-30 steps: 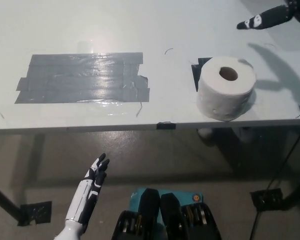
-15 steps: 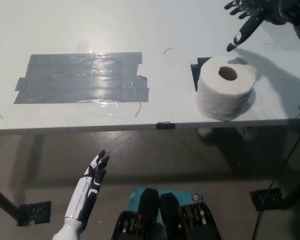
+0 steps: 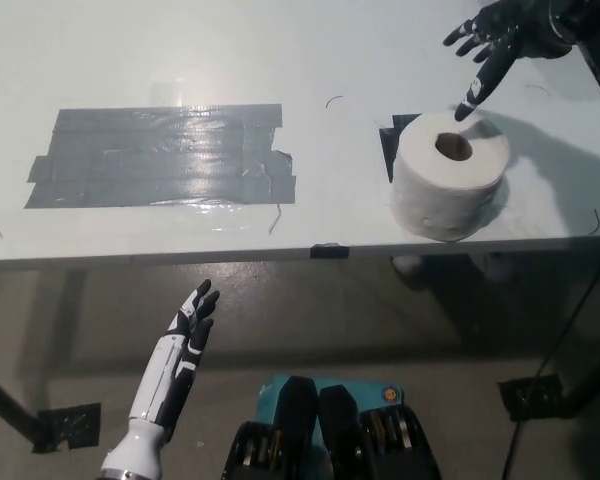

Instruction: A toilet paper roll is kept on the black spot on the desk infront of the robot and the robot inserts its right thumb into the hole in the centre to grab the roll. Then it passes the roll to a person.

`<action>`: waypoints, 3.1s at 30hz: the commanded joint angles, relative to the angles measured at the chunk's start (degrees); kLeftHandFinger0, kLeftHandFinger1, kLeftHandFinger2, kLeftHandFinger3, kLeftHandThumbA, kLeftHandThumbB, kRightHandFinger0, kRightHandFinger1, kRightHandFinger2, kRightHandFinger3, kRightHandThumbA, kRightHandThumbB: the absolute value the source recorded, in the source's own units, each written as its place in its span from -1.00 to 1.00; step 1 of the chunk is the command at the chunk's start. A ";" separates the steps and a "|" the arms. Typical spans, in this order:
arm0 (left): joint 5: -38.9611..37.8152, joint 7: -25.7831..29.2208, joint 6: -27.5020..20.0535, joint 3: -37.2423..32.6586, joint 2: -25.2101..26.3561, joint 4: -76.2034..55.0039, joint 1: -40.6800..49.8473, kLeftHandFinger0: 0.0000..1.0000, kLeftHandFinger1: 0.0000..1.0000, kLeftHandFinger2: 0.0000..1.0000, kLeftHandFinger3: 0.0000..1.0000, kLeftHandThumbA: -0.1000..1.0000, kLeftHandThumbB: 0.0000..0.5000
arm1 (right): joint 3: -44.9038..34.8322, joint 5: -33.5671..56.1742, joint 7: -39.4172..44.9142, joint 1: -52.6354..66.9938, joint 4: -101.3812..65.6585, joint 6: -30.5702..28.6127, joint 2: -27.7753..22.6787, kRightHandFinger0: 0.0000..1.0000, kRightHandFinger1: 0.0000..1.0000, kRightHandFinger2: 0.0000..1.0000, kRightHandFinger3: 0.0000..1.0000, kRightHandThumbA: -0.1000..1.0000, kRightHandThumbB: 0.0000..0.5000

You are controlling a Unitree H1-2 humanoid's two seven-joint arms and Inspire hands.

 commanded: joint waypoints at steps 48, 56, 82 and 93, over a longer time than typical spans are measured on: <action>0.04 -0.49 0.57 0.26 0.63 -1.79 -3.26 1.00 1.00 1.00 1.00 1.00 -0.65 | -5.19 -6.28 -11.12 1.34 0.56 -8.13 1.86 1.00 1.00 1.00 1.00 1.00 0.70; 0.03 -0.46 0.95 0.26 0.51 -2.07 -3.15 1.00 1.00 1.00 1.00 1.00 -0.61 | -4.27 -7.56 -13.32 2.94 0.48 -7.35 2.06 1.00 1.00 1.00 1.00 1.00 1.00; -0.09 -0.72 0.79 0.07 0.72 -1.99 -4.08 1.00 1.00 1.00 1.00 1.00 -0.67 | -3.25 -9.17 -14.44 6.96 1.78 -8.48 6.30 1.00 1.00 1.00 1.00 0.94 0.56; -0.28 -0.95 1.33 -0.02 0.85 -2.28 -4.49 1.00 1.00 1.00 1.00 1.00 -0.69 | 1.43 -14.04 -21.53 9.31 3.79 -5.78 8.69 -0.05 -0.02 0.30 1.00 -0.49 0.42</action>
